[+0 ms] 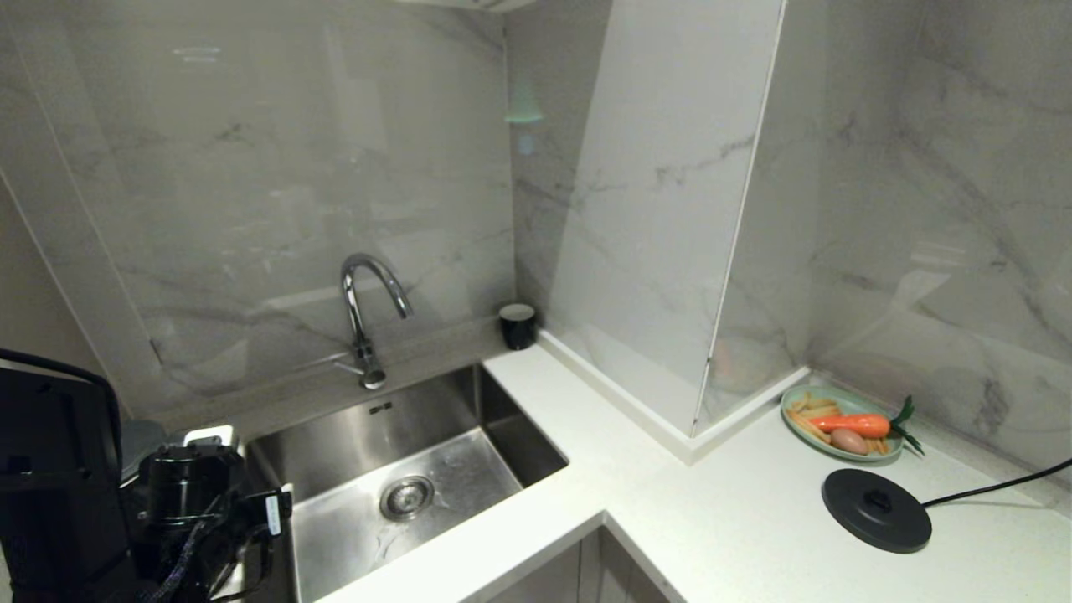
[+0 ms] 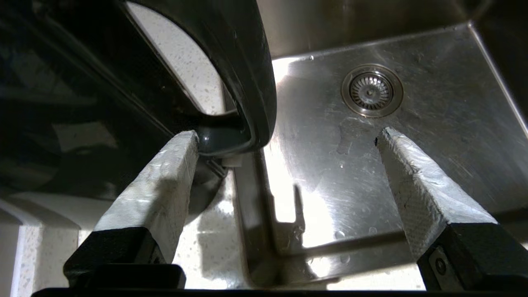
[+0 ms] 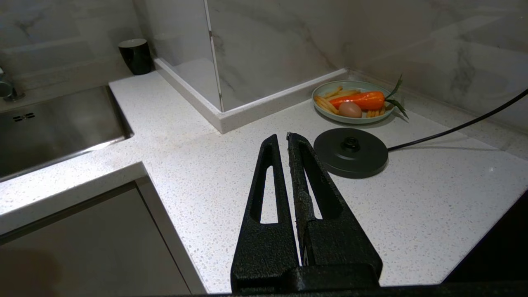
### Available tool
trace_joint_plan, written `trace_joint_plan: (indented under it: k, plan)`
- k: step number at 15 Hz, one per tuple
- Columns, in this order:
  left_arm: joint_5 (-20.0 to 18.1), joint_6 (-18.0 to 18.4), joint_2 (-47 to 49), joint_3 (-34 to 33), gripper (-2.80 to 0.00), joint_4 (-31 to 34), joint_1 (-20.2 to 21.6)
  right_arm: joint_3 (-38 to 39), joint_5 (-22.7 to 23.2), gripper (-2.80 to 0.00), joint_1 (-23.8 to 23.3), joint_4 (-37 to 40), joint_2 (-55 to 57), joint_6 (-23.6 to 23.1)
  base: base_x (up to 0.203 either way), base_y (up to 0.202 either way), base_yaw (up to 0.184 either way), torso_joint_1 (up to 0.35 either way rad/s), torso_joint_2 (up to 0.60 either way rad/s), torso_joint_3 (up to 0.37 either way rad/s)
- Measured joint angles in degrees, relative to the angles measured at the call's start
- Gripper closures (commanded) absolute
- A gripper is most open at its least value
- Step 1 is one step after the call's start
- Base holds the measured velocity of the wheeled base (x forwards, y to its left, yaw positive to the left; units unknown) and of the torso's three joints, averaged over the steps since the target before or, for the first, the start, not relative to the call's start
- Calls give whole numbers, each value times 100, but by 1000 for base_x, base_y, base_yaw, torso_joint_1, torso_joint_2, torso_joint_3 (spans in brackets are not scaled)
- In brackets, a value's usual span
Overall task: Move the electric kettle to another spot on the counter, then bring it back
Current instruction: Grab the kettle
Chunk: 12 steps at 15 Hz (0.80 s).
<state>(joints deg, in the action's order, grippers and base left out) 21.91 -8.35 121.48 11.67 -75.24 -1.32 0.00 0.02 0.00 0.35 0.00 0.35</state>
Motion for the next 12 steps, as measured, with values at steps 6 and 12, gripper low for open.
trace_joint_plan:
  k: [6, 12]
  plan:
    - [-290, -18, 339, 338, -280, -6, 122, 0, 5, 0, 0, -2, 0, 0, 0, 0, 0, 0, 0, 0]
    - [-390, 33, 631, 645, -280, -442, 278, 0, 2, 0, 0, -2, 0, 0, 0, 0, 0, 0, 0, 0]
